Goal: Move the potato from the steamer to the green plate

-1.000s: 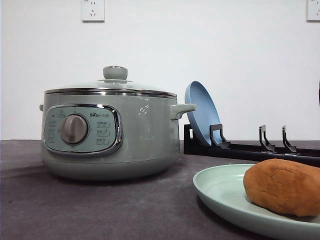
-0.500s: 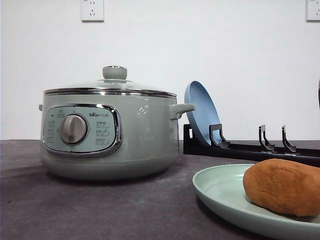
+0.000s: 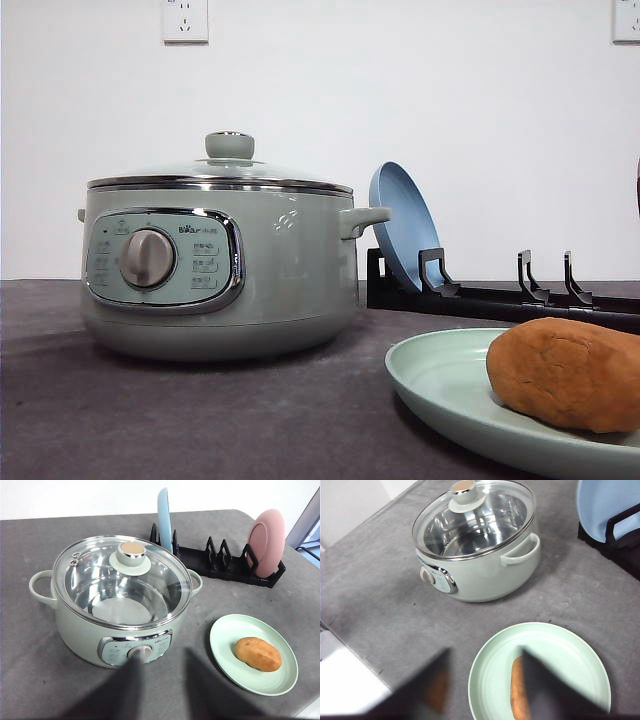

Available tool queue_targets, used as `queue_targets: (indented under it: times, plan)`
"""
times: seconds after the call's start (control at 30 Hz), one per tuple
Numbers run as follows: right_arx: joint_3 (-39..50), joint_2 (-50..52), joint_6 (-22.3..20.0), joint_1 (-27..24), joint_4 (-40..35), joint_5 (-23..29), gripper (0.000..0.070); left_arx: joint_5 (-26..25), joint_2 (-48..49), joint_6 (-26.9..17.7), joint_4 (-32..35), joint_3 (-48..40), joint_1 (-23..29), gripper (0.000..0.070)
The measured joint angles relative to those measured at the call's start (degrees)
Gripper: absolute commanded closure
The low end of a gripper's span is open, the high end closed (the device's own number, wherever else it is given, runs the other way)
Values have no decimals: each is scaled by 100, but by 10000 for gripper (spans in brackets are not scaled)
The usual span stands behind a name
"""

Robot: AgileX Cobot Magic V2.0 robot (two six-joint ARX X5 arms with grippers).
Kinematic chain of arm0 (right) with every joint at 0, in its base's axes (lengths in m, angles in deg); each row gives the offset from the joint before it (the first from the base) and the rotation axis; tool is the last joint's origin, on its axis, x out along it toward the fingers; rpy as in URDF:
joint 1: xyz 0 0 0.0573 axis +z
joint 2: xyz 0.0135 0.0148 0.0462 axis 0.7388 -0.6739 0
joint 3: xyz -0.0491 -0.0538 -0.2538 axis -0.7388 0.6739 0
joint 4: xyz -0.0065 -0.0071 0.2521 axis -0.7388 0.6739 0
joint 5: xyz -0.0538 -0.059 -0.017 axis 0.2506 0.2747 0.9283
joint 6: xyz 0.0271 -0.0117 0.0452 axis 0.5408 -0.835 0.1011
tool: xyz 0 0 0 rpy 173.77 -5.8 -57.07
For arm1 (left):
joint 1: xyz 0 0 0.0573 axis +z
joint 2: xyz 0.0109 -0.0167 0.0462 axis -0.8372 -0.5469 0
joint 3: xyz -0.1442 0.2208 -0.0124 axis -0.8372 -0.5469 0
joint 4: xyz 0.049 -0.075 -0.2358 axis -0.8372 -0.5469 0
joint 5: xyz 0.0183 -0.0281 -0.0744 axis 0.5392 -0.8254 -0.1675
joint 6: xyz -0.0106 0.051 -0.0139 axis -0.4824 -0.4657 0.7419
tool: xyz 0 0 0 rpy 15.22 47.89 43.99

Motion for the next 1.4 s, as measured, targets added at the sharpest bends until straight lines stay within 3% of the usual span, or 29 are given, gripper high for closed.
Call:
queue_targets:
  times: [0.7, 0.83, 1.13, 1.4]
  plan:
    - [0, 0, 0, 0, 0, 1, 679, -1, 0, -20, 0, -1, 13, 678]
    - [0, 0, 0, 0, 0, 1, 679, -44, 32, -49, 163, -90, 500, 678]
    - [0, 0, 0, 0, 0, 1, 679, -29, 515, -183, 1721, -2027, 2551, 678]
    - [0, 0, 0, 0, 0, 1, 679, 49, 1703, -684, 3528, -4411, 2670, 678]
